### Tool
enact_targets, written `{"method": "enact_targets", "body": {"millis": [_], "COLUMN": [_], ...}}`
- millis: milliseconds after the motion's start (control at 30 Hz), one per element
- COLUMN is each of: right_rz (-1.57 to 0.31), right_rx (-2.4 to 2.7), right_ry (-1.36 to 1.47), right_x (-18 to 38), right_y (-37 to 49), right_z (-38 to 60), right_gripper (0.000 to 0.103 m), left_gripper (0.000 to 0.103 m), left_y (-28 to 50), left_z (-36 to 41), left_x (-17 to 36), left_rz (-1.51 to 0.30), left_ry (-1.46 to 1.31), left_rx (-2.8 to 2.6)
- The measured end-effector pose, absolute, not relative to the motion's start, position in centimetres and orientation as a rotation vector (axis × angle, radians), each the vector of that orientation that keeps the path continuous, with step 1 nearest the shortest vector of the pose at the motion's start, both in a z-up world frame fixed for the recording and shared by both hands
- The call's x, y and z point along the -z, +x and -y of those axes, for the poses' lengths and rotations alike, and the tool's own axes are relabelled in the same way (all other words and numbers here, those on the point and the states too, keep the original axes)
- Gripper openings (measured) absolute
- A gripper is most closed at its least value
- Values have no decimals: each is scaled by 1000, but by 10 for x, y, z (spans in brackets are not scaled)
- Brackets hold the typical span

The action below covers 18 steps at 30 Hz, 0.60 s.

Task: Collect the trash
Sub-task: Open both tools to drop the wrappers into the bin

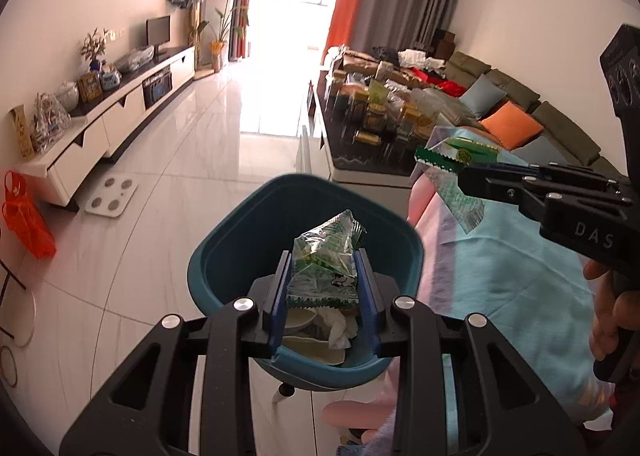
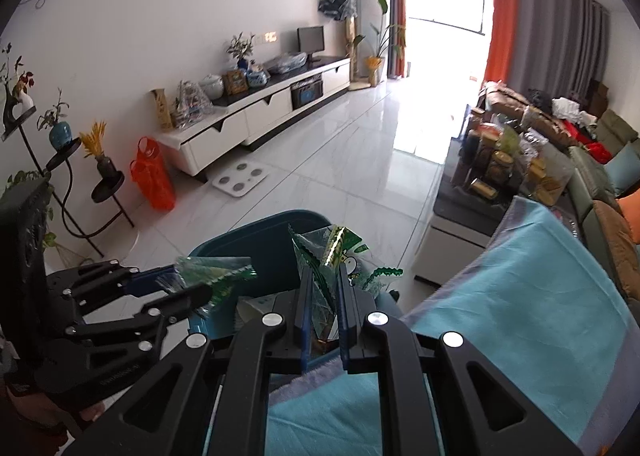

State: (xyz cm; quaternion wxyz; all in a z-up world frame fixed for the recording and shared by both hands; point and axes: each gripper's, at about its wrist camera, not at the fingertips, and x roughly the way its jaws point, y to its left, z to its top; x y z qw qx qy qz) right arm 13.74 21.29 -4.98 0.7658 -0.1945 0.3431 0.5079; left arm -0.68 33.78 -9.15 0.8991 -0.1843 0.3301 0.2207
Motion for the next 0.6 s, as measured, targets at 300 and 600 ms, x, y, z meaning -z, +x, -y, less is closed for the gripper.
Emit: {"method": "enact_targets", "body": {"millis": [300, 600], "right_rz": [-893, -988], "right_rx": [-1176, -1147], "right_ry": [-433, -455], "right_x": [77, 99], "right_y": [144, 154], "right_z": [-253, -275], "right_gripper": [10, 27], "left_gripper": [31, 47], "left_y": [25, 52], "left_z": [-359, -372], "left_x": [132, 163], "left_rz": [-758, -813], "left_ry": [-413, -428], "left_rx": [-460, -464]}}
